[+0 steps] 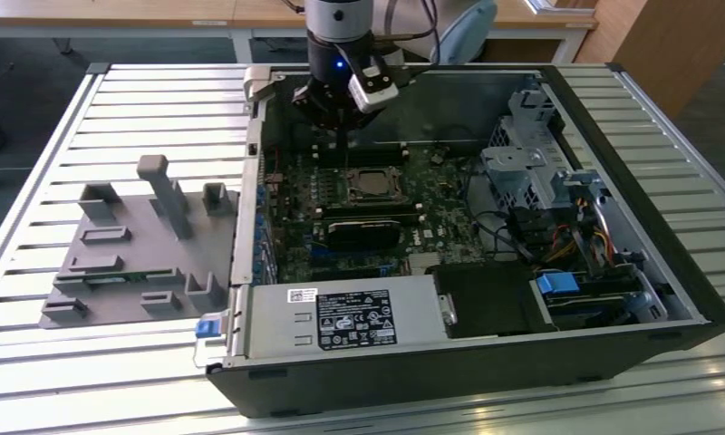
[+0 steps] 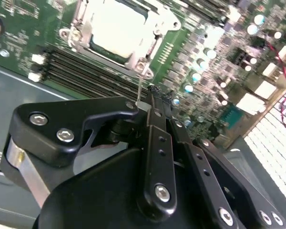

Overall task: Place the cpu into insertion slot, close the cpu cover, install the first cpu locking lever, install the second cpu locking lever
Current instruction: 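Install the first cpu locking lever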

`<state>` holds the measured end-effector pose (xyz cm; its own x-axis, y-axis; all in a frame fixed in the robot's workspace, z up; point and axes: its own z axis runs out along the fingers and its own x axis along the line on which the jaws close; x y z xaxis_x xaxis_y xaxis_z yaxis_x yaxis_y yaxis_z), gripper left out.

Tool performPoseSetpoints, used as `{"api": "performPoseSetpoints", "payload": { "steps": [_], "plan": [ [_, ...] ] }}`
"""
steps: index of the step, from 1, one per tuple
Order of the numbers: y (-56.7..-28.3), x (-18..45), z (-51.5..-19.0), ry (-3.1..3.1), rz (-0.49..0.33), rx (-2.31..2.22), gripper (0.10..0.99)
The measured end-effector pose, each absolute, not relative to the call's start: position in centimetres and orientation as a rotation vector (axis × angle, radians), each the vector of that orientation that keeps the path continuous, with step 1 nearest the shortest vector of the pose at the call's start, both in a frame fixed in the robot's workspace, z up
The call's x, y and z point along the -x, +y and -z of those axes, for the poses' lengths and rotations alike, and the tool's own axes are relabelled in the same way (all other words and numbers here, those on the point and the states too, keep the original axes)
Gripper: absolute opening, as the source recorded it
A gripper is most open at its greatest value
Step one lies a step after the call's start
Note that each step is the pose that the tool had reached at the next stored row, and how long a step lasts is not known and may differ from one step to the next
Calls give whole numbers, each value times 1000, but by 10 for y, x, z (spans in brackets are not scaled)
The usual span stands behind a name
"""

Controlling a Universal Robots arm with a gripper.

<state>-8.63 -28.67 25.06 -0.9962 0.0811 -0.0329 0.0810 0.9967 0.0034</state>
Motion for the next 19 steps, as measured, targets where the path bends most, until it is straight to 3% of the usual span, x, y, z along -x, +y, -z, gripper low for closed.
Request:
{"api": "performPoseSetpoints", "payload": {
  "steps": [16,19],
  "plan": [
    [-287,65,-249,3109,-7,-130,106],
    [-287,64,-248,3110,-58,-132,106]
  ]
}}
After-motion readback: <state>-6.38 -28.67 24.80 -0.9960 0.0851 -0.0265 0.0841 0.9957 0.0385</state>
